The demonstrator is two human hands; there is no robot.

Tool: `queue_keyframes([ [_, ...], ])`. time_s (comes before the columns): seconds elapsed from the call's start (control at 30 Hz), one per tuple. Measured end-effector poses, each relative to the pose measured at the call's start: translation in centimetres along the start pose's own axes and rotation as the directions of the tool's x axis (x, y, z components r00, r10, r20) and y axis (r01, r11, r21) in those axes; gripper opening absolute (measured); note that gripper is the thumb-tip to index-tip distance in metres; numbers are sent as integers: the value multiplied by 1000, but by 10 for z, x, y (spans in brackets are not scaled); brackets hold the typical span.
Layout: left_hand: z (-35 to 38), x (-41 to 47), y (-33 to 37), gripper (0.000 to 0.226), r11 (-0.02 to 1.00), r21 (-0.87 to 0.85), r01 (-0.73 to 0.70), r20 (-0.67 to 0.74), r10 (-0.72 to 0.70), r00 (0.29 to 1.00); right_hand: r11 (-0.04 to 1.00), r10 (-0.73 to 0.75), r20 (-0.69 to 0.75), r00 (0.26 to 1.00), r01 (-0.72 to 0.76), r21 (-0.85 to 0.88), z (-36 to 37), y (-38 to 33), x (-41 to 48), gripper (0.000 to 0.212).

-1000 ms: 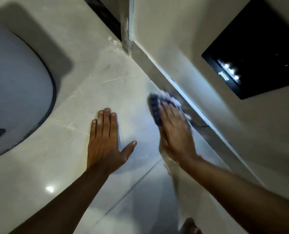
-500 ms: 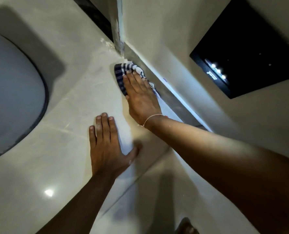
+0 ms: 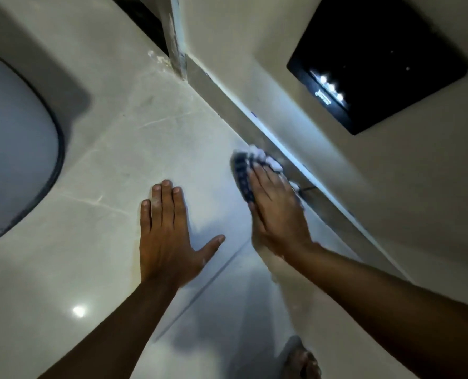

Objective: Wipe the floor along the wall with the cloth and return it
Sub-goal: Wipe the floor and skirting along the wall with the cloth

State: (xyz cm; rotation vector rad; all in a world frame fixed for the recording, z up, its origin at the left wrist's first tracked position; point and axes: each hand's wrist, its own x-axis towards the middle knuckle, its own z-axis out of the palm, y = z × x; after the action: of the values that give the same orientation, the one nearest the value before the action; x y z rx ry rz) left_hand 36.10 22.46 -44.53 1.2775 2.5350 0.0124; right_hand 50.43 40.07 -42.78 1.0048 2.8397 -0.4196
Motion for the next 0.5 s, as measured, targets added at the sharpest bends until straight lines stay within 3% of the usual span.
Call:
queue_keyframes([
  [0.07,-1,0,-1,119,1000,-8,0,6,0,1000,1000,-4,20,1000,4,-22,0,-2,0,59],
  [0.23,-12,3,-4,115,998,-39,-40,29,41,999,999,13,186,982,-6,-41,-26,55,-109,57],
  [0.3,-12,3,-5,116,998,-48,-40,35,42,999,1000,1,199,980,2,-16,-23,50,-85,56],
  [0.5,-7,6,-6,118,999,-13,-50,18,50,999,992,-46,-2,999,46,117,-5,-47,82,60],
])
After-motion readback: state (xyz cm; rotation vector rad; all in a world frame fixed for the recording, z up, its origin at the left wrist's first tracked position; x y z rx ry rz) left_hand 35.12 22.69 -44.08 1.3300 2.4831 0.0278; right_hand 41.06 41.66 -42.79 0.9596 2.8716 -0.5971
